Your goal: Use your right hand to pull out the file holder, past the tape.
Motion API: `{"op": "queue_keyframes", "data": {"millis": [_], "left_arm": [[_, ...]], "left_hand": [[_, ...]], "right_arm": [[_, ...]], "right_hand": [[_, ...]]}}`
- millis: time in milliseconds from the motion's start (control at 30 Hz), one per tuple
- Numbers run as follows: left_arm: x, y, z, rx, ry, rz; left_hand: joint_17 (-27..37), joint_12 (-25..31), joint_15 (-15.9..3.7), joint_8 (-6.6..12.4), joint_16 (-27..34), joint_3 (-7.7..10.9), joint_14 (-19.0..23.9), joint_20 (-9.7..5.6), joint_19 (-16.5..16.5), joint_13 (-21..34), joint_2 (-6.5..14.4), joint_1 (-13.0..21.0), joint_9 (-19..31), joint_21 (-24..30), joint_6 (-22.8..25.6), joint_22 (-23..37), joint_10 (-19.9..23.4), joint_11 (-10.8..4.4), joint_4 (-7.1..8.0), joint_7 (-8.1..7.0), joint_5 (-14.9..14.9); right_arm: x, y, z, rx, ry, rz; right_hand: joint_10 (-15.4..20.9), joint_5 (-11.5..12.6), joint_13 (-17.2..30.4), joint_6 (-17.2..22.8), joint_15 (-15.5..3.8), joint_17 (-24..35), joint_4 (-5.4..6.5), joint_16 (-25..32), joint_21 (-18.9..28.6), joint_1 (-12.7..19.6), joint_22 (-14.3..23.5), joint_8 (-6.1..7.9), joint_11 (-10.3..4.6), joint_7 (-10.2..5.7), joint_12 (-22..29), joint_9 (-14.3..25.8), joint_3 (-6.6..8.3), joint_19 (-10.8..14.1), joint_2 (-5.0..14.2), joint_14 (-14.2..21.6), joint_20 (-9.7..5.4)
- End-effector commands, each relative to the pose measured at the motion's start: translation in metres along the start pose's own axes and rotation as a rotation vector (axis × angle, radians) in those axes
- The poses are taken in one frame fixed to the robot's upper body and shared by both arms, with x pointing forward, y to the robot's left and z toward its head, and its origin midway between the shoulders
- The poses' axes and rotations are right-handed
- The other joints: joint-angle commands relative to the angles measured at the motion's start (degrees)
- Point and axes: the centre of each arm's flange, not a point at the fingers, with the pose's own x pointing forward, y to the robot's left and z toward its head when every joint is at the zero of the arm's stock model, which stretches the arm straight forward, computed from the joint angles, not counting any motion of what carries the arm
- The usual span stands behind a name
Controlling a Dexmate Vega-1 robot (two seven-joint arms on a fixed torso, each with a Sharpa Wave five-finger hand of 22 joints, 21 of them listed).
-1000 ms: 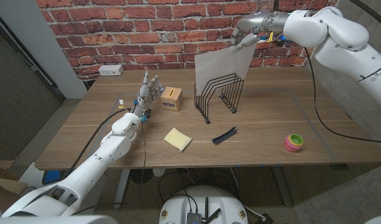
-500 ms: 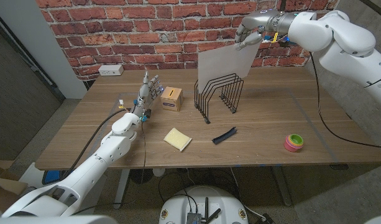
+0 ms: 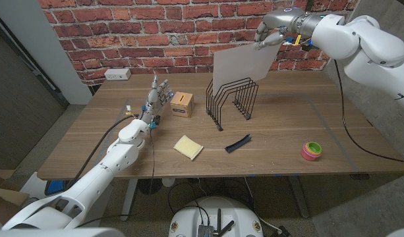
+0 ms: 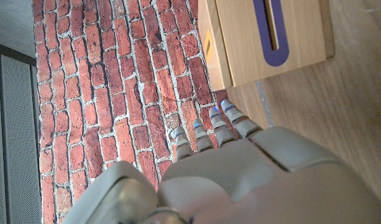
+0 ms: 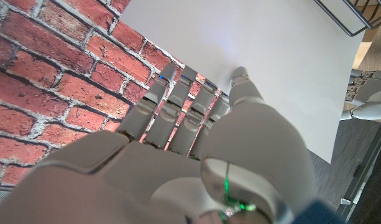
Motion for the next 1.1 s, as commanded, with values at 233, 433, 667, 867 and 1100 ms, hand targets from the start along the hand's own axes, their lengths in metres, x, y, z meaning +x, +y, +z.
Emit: {"op": "queue_keyframes", "data": {"millis": [233, 433, 667, 867, 1100], "left_arm": [[0.0, 0.0, 0.0, 0.0, 0.0, 0.0], [0.0, 0.0, 0.0, 0.0, 0.0, 0.0], [0.0, 0.0, 0.0, 0.0, 0.0, 0.0], [0.0, 0.0, 0.0, 0.0, 0.0, 0.0], [0.0, 0.0, 0.0, 0.0, 0.0, 0.0]], "left_hand": [[0.2, 0.4, -0.19, 0.22, 0.4, 0.0, 0.4, 0.06, 0.4, 0.3, 0.6, -0.1, 0.1, 0.4, 0.0, 0.3, -0.1, -0.34, 0.4, -0.49, 0.2], [0.2, 0.4, -0.24, 0.2, 0.4, 0.0, 0.4, 0.05, 0.5, 0.3, 0.6, -0.1, 0.1, 0.5, 0.0, 0.3, -0.1, -0.3, 0.4, -0.51, 0.2], [0.2, 0.3, -0.19, 0.22, 0.3, 0.0, 0.3, 0.05, 0.4, 0.3, 0.6, -0.1, 0.1, 0.4, 0.0, 0.3, -0.1, -0.19, 0.41, -0.44, 0.2], [0.2, 0.4, -0.21, 0.24, 0.4, 0.0, 0.3, 0.05, 0.4, 0.3, 0.6, -0.1, 0.1, 0.4, 0.1, 0.3, 0.0, -0.43, 0.4, -0.44, 0.2], [0.2, 0.4, -0.24, 0.22, 0.4, 0.0, 0.4, 0.05, 0.5, 0.3, 0.6, -0.1, 0.1, 0.4, 0.0, 0.3, 0.0, -0.29, 0.41, -0.45, 0.2]], "right_arm": [[-0.018, -0.006, -0.004, -0.005, 0.038, -0.048], [-0.021, -0.008, -0.004, -0.009, 0.045, -0.053], [-0.025, -0.011, -0.008, -0.015, 0.063, -0.067], [-0.031, -0.013, -0.01, -0.017, 0.082, -0.086], [-0.039, -0.016, -0.012, -0.024, 0.107, -0.111]], "right_hand": [[0.4, -0.2, 0.2, 0.3, -5.7, 0.1, -0.43, 0.6, -0.1, -0.6, 0.2, 0.14, -0.06, -0.03, 0.4, 0.1, 0.23, 0.0, -0.09, -0.3, -7.89], [0.3, -0.2, 0.1, 0.3, -5.7, 0.1, -0.4, 0.6, -0.1, -0.6, 0.2, 0.12, -0.06, -0.04, 0.3, 0.1, 0.26, -0.1, -0.03, -0.2, -7.89], [0.4, -0.2, 0.2, 0.3, -5.65, 0.0, -0.28, 0.6, -0.1, -1.0, 0.2, 0.08, -0.05, -0.03, 0.4, 0.1, 0.19, -0.1, -0.12, -0.3, -7.89], [0.4, -0.2, 0.2, 0.4, -5.8, 0.0, -0.36, 0.6, -0.1, -1.0, 0.2, 0.06, -0.02, 0.06, 0.4, 0.1, 0.27, -0.1, -0.14, -0.3, -7.88], [0.5, -0.2, 0.2, 0.5, -5.7, -0.1, -0.3, 0.6, -0.1, -1.3, 0.2, 0.03, -0.03, 0.02, 0.4, 0.1, 0.22, -0.1, -0.27, -0.3, -7.89]]}}
